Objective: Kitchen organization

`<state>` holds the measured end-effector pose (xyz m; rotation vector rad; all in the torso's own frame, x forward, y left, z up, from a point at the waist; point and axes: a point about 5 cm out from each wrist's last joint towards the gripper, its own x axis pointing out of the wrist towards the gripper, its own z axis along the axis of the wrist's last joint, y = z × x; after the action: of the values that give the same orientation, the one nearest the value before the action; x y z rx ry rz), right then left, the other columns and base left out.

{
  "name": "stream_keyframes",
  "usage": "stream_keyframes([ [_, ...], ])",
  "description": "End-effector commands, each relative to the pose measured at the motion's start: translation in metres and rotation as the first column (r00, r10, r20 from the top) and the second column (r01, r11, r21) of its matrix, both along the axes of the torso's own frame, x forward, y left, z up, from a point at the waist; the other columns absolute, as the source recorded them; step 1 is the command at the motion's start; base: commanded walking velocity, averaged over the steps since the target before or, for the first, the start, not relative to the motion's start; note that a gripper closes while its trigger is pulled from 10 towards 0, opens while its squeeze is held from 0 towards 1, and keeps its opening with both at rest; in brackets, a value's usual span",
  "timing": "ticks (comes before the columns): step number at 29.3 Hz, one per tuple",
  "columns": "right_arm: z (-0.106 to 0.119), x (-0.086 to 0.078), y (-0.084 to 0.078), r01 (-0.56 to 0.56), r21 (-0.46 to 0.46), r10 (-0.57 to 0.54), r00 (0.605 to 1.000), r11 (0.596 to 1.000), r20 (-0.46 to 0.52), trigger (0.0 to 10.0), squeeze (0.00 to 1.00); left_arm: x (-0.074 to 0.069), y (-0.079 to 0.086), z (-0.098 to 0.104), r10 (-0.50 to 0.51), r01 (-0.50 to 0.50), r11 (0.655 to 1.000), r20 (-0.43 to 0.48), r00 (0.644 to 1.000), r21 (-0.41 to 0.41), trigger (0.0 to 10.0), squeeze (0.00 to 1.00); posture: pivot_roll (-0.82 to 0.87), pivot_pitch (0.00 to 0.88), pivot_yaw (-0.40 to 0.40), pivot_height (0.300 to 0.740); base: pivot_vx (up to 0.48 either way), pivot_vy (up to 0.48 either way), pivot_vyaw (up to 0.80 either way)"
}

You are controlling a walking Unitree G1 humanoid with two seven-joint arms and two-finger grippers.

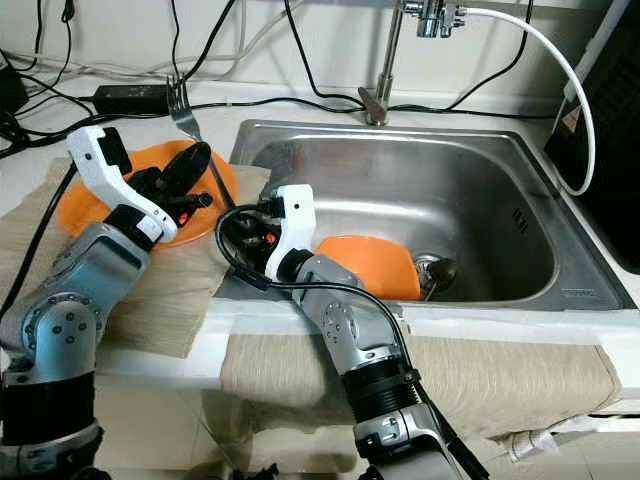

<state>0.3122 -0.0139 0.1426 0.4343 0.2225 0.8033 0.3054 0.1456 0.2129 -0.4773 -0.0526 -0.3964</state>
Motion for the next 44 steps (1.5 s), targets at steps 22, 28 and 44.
stream_keyframes([
  [22, 0.010, 0.013, -0.018, 0.186, 0.008, -0.186, 0.981, 0.983, 0.053, 0.0, 0.00, 0.006, 0.017, -0.011, 0.066, -0.064, 0.984, -0.008, 0.998, 0.166, 10.0, 0.00, 0.15, 0.000, 0.023, 0.740, 0.000, 0.000, 0.00],
  [28, 0.028, 0.033, -0.040, 0.408, -0.021, -0.403, 0.908, 0.913, 0.117, 0.0, 0.00, 0.007, 0.019, -0.013, 0.079, -0.075, 0.982, -0.016, 0.997, 0.174, 10.0, 0.00, 0.15, 0.000, 0.026, 0.740, 0.000, 0.000, 0.00],
  [44, -0.020, 0.071, -0.123, 0.496, -0.610, -0.492, 0.849, 0.618, 0.192, 0.0, 0.00, 0.010, 0.022, -0.019, 0.090, -0.081, 0.980, -0.041, 0.995, 0.184, 10.0, 0.00, 0.14, 0.000, 0.031, 0.740, 0.000, 0.000, 0.00],
])
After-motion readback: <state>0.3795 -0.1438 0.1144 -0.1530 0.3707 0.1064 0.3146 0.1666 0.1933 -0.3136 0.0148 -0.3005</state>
